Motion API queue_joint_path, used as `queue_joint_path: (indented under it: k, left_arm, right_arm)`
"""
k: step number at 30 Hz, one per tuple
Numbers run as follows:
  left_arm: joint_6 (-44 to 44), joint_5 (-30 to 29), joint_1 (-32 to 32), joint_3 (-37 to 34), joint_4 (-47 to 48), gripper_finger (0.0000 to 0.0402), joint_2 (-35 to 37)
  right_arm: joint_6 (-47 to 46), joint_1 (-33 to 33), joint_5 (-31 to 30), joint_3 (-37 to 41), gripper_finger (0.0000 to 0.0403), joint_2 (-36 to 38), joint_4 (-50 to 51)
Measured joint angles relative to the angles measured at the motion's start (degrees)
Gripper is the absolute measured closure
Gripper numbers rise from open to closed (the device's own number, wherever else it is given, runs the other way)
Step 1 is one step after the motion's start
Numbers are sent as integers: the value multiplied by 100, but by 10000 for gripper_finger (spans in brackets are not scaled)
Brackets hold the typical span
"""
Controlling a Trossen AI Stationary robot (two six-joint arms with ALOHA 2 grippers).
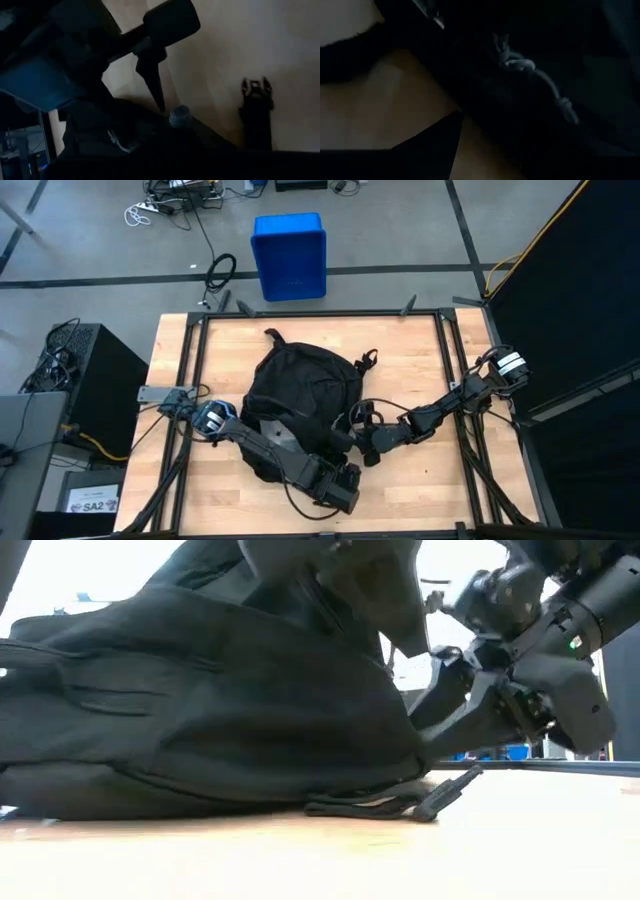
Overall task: Unpack backpack
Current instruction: Close the black backpack
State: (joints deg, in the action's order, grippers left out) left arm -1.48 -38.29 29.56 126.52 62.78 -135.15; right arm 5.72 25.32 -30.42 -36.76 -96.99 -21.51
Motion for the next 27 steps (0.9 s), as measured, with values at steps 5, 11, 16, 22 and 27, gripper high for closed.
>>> queue_joint_path:
  k: [5,11,16,22,27]
  left_arm:
    - [66,-112,106,222,79,401,8]
    - [-82,-181,107,444,57,401,13]
    - [-208,-245,86,485,28,401,13]
    - [-334,-255,61,491,-115,401,13]
    - [-265,-238,129,491,31,401,13]
  right_arm:
    - [542,194,175,5,181,-7,-985]
    - [617,210,486,7,172,-74,-1225]
    - [690,210,719,-60,162,-251,-1522]
    - [747,200,901,-538,195,-680,-1294]
    - [786,197,672,-668,343,-750,-928]
